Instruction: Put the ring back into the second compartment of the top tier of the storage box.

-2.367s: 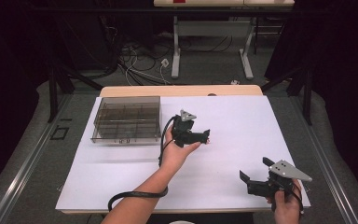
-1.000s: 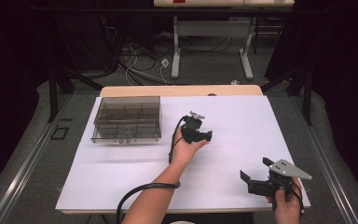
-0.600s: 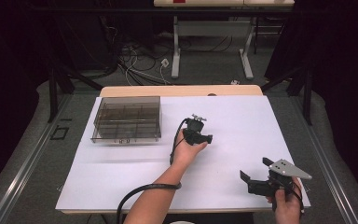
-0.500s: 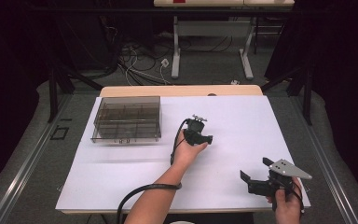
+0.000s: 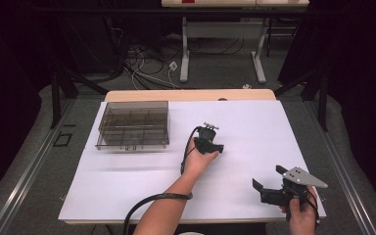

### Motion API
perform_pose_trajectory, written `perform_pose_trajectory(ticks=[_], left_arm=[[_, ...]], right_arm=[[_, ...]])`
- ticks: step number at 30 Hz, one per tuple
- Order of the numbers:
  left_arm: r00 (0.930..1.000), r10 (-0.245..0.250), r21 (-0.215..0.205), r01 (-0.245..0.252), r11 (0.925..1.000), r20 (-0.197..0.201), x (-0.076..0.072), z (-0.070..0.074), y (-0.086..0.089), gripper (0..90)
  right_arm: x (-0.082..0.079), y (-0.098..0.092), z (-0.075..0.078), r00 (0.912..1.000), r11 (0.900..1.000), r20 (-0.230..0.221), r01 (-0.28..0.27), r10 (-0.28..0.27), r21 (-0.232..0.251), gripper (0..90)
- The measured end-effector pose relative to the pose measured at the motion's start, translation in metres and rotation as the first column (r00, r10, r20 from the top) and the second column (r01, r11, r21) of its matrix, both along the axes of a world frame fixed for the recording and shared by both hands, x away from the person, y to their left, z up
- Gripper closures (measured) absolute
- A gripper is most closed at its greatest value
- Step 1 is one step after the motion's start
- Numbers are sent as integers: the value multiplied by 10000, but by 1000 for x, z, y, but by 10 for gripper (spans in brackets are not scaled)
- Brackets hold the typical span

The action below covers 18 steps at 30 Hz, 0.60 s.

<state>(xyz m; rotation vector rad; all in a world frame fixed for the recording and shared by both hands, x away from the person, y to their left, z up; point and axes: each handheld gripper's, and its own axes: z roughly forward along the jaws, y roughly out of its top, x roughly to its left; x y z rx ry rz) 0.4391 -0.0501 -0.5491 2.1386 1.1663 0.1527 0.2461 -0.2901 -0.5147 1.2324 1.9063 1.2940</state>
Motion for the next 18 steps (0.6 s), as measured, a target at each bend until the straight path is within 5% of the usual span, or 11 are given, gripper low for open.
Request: perform_pose_trajectory(ticks=[18], left_arm=[[9994, -54, -108, 50, 9999, -334, 1, 0, 5, 678]], right_arm=[[0, 0, 0, 10000, 10000, -59, -29, 29, -23, 22]])
